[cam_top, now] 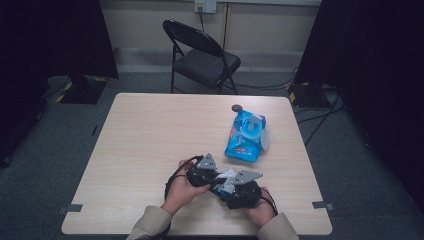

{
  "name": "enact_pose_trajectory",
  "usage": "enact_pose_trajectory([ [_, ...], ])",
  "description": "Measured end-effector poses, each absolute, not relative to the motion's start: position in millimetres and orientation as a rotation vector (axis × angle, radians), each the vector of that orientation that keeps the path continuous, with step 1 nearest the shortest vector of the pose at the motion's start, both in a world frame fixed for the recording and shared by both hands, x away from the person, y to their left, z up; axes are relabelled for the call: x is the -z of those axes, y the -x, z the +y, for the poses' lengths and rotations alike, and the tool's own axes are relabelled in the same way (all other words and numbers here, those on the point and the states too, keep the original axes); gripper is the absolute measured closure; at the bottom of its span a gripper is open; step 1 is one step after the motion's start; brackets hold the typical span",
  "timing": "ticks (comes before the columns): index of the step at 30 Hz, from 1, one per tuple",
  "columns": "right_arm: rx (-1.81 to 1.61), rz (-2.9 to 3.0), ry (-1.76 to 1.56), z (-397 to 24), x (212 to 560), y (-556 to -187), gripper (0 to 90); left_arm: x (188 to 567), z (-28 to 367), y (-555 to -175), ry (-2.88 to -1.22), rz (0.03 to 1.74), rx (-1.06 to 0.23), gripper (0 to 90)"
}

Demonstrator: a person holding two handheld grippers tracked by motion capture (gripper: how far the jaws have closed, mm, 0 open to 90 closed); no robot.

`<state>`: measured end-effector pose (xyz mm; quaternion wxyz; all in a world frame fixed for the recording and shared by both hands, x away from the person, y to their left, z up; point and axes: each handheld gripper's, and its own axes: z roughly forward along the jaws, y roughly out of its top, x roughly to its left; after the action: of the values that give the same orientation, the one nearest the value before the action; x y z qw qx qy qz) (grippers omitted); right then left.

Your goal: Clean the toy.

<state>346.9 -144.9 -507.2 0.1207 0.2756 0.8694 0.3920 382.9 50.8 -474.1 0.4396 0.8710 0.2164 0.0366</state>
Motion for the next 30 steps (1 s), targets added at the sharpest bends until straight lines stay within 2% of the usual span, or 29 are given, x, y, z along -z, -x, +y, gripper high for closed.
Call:
enact_pose_trajectory([
  [18,-1.146,2.539,-0.804,-144.9,507.2,-346.9,25.9,469.3,50.7,-376.4,-2.191,0.517,-0.035,82.6],
  [24,-1.145,2.539,-0.804,-144.9,507.2,-346.8,25.9,465.8,59.0,-378.8,-2.174,0.543,-0.051,82.7],
  [30,-1.146,2.539,-0.803,-144.9,507.2,-346.8,25.9,464.6,78.3,-390.3,-2.175,0.619,-0.137,82.7],
])
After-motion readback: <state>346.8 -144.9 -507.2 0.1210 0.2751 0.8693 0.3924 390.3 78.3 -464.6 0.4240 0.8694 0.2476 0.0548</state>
